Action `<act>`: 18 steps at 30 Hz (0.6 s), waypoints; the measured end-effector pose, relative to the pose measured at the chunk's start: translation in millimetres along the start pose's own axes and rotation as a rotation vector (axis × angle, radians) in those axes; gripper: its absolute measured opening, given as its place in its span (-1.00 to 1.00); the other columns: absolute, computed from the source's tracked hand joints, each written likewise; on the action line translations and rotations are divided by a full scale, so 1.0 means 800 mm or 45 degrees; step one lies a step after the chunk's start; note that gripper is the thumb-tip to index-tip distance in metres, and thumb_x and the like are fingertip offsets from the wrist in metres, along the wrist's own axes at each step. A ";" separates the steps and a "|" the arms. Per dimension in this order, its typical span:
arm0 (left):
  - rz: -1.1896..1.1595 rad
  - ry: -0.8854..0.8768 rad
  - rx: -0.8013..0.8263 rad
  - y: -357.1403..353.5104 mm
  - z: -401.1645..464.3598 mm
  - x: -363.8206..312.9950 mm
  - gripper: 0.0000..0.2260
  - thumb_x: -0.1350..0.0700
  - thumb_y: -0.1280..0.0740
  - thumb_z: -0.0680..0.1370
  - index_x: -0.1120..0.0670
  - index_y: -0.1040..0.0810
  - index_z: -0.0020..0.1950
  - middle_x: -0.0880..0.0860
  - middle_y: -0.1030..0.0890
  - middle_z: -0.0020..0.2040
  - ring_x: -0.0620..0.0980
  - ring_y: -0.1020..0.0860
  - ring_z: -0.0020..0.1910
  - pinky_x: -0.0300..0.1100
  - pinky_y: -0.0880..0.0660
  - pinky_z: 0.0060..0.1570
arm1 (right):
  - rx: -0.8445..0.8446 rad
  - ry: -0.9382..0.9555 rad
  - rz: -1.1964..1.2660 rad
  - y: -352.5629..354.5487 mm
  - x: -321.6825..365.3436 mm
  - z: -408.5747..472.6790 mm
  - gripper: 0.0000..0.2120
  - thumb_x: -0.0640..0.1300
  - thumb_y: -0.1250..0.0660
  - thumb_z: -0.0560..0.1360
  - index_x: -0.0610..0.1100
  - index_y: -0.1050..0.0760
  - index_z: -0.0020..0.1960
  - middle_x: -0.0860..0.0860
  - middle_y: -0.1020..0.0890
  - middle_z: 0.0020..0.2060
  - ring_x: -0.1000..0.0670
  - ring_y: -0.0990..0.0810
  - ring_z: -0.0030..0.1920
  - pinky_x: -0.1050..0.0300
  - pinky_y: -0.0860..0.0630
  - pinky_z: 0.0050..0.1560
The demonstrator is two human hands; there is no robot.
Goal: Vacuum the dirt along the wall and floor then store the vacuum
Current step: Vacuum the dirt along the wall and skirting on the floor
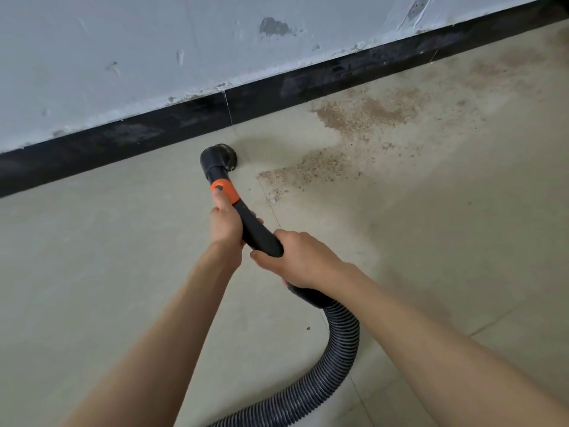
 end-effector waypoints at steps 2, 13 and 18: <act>-0.040 0.000 -0.051 0.020 -0.011 0.007 -0.58 -0.20 0.00 0.62 0.12 -0.37 -0.10 0.12 -0.52 -0.29 0.03 -0.54 -0.36 -0.14 -0.49 -0.32 | 0.037 0.029 -0.045 -0.012 0.006 -0.007 -0.67 0.20 -0.24 0.54 -0.06 -0.35 -0.13 0.01 -0.55 -0.33 -0.05 -0.56 -0.32 0.07 -0.49 -0.23; 0.045 -0.004 0.053 0.003 -0.065 0.041 -0.57 -0.16 0.01 0.63 0.14 -0.37 -0.17 0.11 -0.49 -0.33 0.06 -0.52 -0.38 -0.14 -0.52 -0.28 | 0.031 -0.106 0.121 -0.022 -0.030 -0.069 -0.67 0.21 -0.25 0.52 -0.04 -0.34 -0.15 -0.02 -0.63 -0.36 -0.05 -0.65 -0.36 -0.01 -0.60 -0.14; 0.100 0.041 0.097 -0.006 -0.075 0.060 -0.59 -0.20 -0.01 0.61 0.12 -0.38 -0.09 0.13 -0.50 -0.24 0.09 -0.53 -0.27 0.03 -0.57 -0.03 | 0.042 -0.157 0.226 -0.025 -0.047 -0.090 -0.69 0.21 -0.25 0.51 -0.02 -0.35 -0.16 -0.02 -0.63 -0.36 0.01 -0.60 -0.42 0.02 -0.60 -0.17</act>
Point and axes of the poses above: each hand's wrist, its own z-axis towards the middle knuckle, its own y-axis out of the back of the hand, x = y × z, the point moved 2 cm from there along z, towards the middle knuckle
